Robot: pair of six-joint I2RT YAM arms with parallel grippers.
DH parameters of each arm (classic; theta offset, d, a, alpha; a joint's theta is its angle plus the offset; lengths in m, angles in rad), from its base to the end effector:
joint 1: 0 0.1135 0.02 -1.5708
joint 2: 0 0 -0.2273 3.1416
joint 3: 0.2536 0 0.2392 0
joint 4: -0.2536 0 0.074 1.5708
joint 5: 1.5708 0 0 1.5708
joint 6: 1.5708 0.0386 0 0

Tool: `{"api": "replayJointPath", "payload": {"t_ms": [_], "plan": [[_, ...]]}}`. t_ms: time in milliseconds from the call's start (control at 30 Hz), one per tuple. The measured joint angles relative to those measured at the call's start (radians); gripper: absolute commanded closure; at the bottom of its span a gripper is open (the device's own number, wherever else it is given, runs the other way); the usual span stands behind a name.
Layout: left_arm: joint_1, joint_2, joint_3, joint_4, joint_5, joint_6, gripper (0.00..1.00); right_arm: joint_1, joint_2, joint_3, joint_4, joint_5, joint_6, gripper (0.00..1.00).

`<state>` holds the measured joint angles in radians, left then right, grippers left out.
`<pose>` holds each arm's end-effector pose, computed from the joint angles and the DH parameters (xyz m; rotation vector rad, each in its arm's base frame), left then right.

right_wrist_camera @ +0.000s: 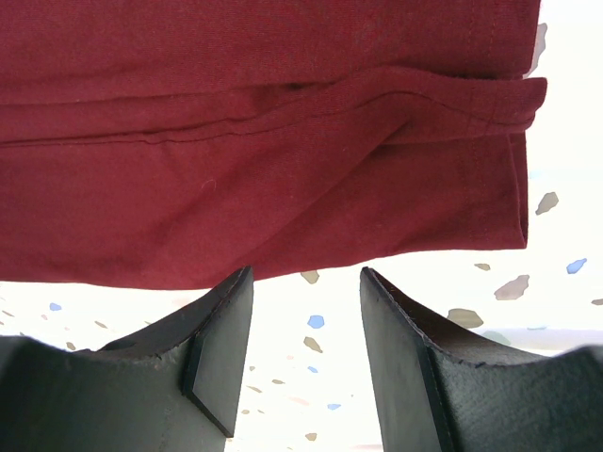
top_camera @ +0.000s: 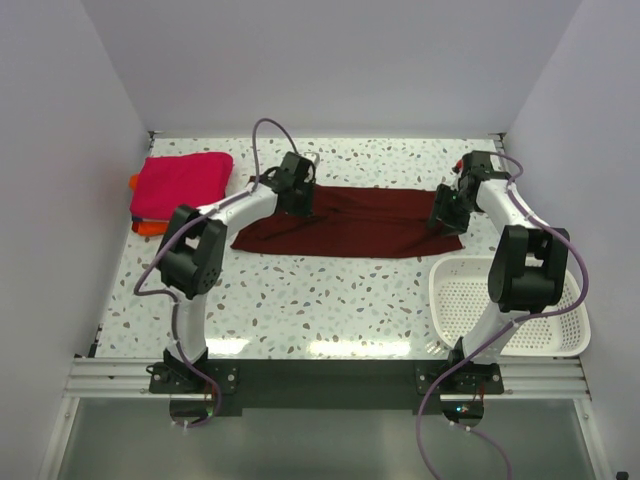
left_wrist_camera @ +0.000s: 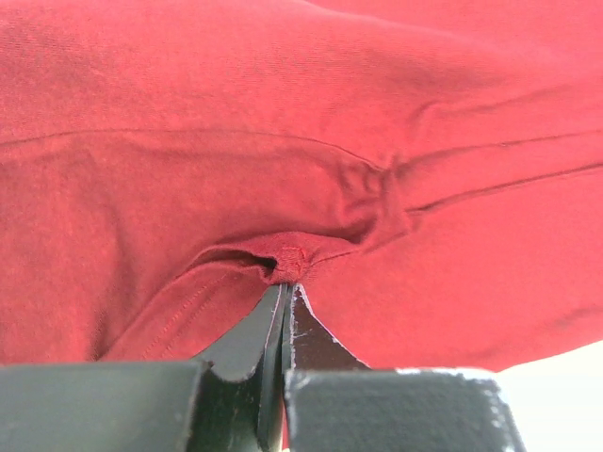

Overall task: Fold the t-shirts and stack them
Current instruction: Fold the tshirt

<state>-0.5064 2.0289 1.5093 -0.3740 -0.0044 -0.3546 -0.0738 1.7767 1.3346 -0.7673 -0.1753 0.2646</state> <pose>0.3690 -0.2045 0.1667 0.1877 2.4933 -0.3625 0.3406 -0.0184 0.1864 0.4248 2.7520 0.2920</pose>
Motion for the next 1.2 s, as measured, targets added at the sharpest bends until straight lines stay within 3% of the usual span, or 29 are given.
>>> {"api": "replayJointPath", "payload": {"t_ms": [867,1000,1033,1100,1200], "plan": [[-0.117,-0.042,-0.094,-0.079,-0.044,-0.164,0.99,0.001,0.001,-0.034,0.004,-0.001,0.000,0.47],[-0.134,-0.047,-0.101,-0.098,-0.037,-0.184,0.81,0.002,0.002,-0.034,0.004,-0.002,-0.001,0.47],[-0.138,-0.049,-0.101,-0.101,-0.035,-0.186,0.69,0.003,0.002,-0.034,0.004,-0.002,-0.001,0.47],[-0.150,-0.057,-0.101,-0.108,-0.027,-0.191,0.57,0.005,0.002,-0.034,0.004,-0.002,-0.001,0.47],[-0.160,-0.072,-0.101,-0.121,-0.021,-0.206,0.49,0.008,0.002,-0.034,0.004,-0.002,-0.001,0.47]]}}
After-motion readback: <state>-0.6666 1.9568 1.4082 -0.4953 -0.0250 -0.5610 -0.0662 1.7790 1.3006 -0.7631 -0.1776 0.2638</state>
